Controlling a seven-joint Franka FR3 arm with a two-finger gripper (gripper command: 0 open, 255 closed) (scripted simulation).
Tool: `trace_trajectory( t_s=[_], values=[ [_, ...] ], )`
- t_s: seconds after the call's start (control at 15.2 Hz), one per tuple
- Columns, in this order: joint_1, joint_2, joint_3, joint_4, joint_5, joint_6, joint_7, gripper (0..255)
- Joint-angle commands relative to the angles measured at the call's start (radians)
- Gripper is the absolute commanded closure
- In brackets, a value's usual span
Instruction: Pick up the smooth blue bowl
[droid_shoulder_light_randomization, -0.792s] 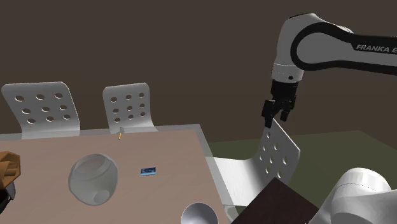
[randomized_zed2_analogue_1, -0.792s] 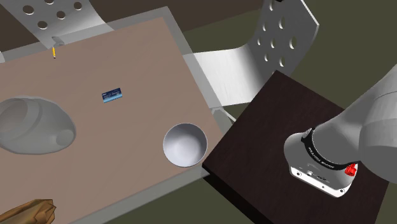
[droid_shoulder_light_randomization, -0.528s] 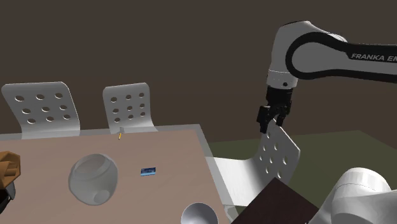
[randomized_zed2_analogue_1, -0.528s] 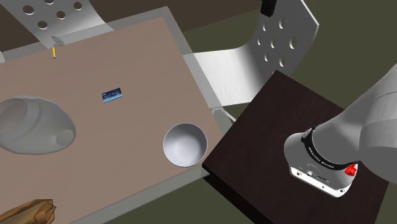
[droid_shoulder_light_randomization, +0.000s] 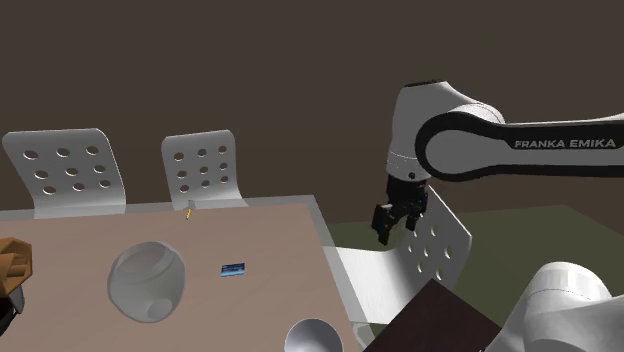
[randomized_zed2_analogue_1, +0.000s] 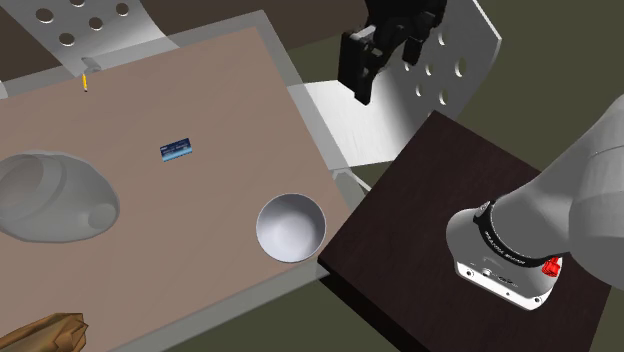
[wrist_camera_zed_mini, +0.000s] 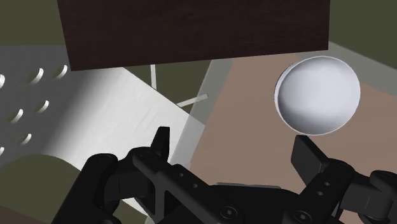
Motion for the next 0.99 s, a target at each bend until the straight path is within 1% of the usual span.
trace_trajectory(
  t_s=[0.0, 0.26, 0.53, 0.73, 0.92],
  values=[
    [0.017, 0.025, 0.033, -0.039, 0.022, 0.068, 0.036, 0],
    [0.049, 0.106, 0.100, -0.084, 0.060, 0.200, 0.107, 0],
    [0.075, 0.217, 0.170, -0.105, 0.086, 0.337, 0.181, 0],
    [0.087, 0.319, 0.223, -0.103, 0.091, 0.441, 0.241, 0],
    [0.092, 0.434, 0.275, -0.088, 0.077, 0.542, 0.311, 0]
  ],
)
